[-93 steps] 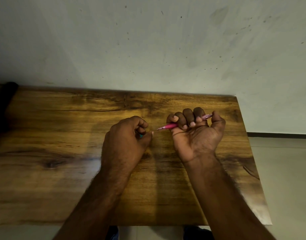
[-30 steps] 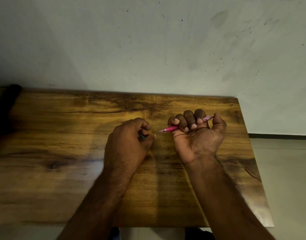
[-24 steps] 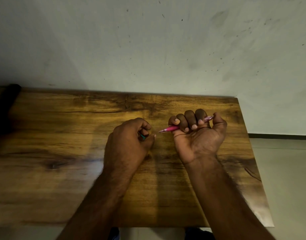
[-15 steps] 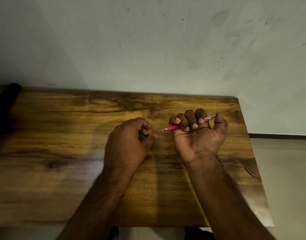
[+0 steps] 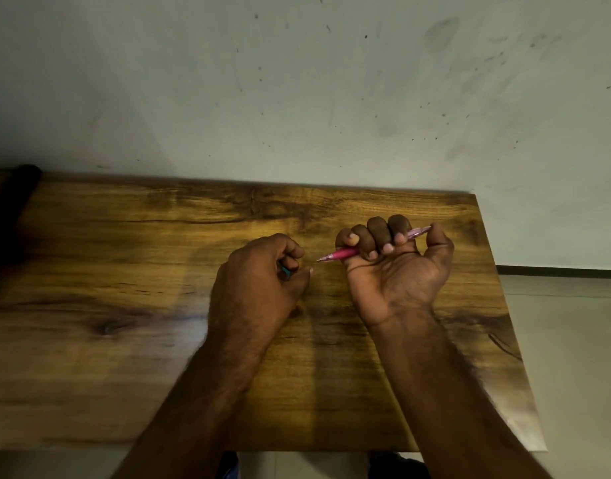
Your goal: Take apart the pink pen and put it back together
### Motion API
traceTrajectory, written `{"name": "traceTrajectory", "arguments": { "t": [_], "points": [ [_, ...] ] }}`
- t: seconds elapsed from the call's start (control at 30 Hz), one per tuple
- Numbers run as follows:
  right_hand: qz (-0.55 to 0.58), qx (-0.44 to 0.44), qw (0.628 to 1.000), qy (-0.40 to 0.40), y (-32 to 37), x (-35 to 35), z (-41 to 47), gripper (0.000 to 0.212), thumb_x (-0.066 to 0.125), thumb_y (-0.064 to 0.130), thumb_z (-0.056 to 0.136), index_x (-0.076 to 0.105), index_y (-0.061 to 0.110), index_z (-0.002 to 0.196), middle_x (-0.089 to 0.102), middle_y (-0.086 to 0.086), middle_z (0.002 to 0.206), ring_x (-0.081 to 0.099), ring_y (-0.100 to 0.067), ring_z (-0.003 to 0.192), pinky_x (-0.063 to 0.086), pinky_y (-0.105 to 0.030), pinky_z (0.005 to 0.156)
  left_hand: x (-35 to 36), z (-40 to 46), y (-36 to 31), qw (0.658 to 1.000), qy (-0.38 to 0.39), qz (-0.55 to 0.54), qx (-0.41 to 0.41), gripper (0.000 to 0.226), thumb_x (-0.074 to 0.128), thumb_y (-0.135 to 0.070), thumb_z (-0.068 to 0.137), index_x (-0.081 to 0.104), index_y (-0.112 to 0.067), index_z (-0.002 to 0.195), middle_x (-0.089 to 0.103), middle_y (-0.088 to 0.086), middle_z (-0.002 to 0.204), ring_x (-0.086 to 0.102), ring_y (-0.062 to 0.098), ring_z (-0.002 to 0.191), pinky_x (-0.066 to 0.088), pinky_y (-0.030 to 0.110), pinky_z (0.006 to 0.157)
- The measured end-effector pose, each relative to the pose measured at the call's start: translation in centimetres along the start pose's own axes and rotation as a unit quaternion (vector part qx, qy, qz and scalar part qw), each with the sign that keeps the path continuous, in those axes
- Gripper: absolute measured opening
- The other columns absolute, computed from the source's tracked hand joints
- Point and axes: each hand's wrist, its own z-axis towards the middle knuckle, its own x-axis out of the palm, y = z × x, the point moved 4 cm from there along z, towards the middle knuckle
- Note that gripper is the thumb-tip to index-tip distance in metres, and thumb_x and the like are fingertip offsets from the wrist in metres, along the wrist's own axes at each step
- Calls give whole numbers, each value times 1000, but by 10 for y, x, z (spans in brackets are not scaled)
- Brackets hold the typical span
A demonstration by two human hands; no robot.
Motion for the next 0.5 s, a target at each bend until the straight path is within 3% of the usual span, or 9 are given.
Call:
{"name": "traceTrajectory", "arguments": {
  "t": [0.2, 0.33, 0.5],
  "points": [
    [-8, -7, 1000, -1, 0, 0, 0, 45, 41, 53, 87, 41, 15, 61, 30, 0, 54, 26, -17, 52, 39, -32, 61, 1, 0, 2, 1000, 5, -20, -5, 24, 89, -32, 79, 73, -37, 96, 66, -20, 81, 63, -3, 73, 62, 32, 61],
    [-12, -12, 1000, -2, 1, 0, 0, 47, 39, 52, 89, 40, 15, 61, 30, 0, 54, 25, -17, 52, 38, -32, 61, 1, 1, 2, 1000, 4, -7, 0, 24, 89, -32, 79, 71, -39, 94, 66, -21, 80, 62, -5, 72, 50, 18, 61],
    [-11, -8, 1000, -2, 1, -1, 0, 49, 38, 54, 90, 41, 15, 62, 30, 0, 55, 26, -17, 53, 39, -33, 61, 1, 0, 2, 1000, 4, -7, 2, 24, 88, -32, 80, 72, -38, 97, 66, -20, 81, 62, -5, 73, 52, 19, 62]
  ]
}}
